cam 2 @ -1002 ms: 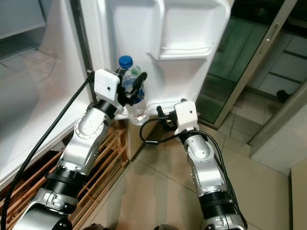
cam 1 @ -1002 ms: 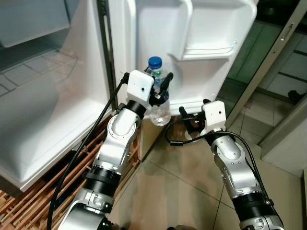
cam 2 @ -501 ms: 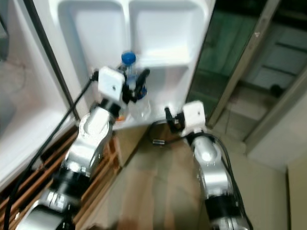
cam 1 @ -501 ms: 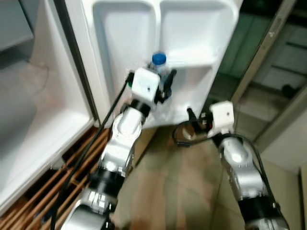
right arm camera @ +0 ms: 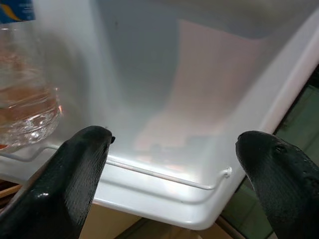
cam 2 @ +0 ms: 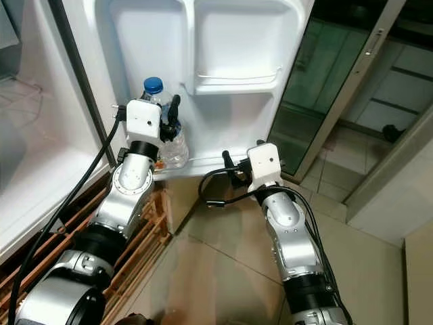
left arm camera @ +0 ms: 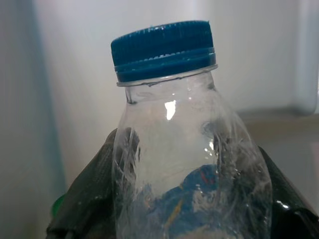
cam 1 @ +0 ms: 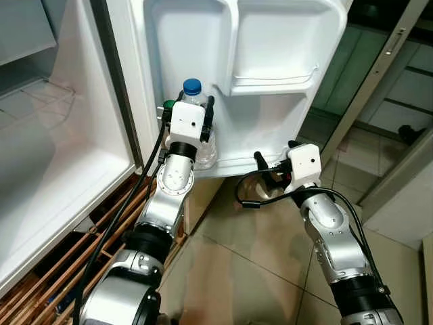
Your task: Restocking fridge
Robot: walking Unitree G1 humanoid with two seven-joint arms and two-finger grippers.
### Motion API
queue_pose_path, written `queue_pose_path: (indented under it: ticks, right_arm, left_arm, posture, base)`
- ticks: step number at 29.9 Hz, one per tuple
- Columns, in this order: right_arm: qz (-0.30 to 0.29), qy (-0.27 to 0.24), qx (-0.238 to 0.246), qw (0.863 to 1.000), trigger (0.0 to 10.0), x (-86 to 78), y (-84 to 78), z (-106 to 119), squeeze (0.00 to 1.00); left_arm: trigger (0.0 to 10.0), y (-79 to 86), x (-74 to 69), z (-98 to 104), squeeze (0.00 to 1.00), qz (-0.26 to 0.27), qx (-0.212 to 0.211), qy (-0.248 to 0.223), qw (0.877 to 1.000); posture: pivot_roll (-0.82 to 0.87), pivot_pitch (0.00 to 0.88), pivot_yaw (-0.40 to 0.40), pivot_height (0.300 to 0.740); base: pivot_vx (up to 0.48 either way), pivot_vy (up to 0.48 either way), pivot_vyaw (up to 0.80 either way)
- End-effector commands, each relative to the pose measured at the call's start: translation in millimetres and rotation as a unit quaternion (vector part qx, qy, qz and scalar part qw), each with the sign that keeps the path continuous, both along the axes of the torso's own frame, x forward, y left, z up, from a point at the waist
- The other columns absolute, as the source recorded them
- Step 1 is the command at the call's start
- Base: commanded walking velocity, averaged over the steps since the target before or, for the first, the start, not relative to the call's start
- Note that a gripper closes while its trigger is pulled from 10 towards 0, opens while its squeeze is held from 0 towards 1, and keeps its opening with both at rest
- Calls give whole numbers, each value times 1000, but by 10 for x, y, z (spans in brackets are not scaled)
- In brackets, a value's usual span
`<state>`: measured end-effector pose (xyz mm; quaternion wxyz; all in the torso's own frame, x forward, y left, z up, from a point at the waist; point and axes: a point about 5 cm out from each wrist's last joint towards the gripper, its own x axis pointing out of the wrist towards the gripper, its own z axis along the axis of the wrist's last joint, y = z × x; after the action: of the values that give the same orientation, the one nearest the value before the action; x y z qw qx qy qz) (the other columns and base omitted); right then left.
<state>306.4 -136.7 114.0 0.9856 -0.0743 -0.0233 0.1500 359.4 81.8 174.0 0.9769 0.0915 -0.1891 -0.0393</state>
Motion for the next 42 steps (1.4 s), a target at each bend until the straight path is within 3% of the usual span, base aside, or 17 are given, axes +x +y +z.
queue_pose_path:
  ticks: [1, 11, 15, 19, 42]
  right_arm:
    - [-4, 0, -5, 1000, 10000, -8, -37, 28, 0]
    - [-13, 2, -6, 1000, 10000, -65, -75, 13, 0]
    - [-15, 5, -7, 1000, 10000, -87, -91, 4, 0]
    - [-16, 8, -8, 1000, 10000, -94, -102, -1, 0]
    - [-16, 8, -8, 1000, 10000, -94, -102, -1, 0]
  left_arm:
    - [10000, 11, 53, 122, 0, 21, 0, -28, 999]
    - [10000, -170, 83, 167, 0, 21, 49, -73, 996]
    - [10000, -262, 58, 36, 0, 5, 38, -42, 998]
    - [10000, -329, 26, -224, 0, -6, 22, 33, 999]
    - [10000, -329, 26, -224, 0, -6, 22, 33, 999]
  posture:
    - [-128, 0, -54, 740]
    - [-155, 0, -39, 740]
    - [-160, 0, -39, 740]
    - [-159, 0, -42, 740]
    - [-159, 0, -42, 740]
  base:
    - [0, 0, 0]
    - [0, 0, 0]
    - [0, 0, 0]
    - [0, 0, 0]
    - [0, 0, 0]
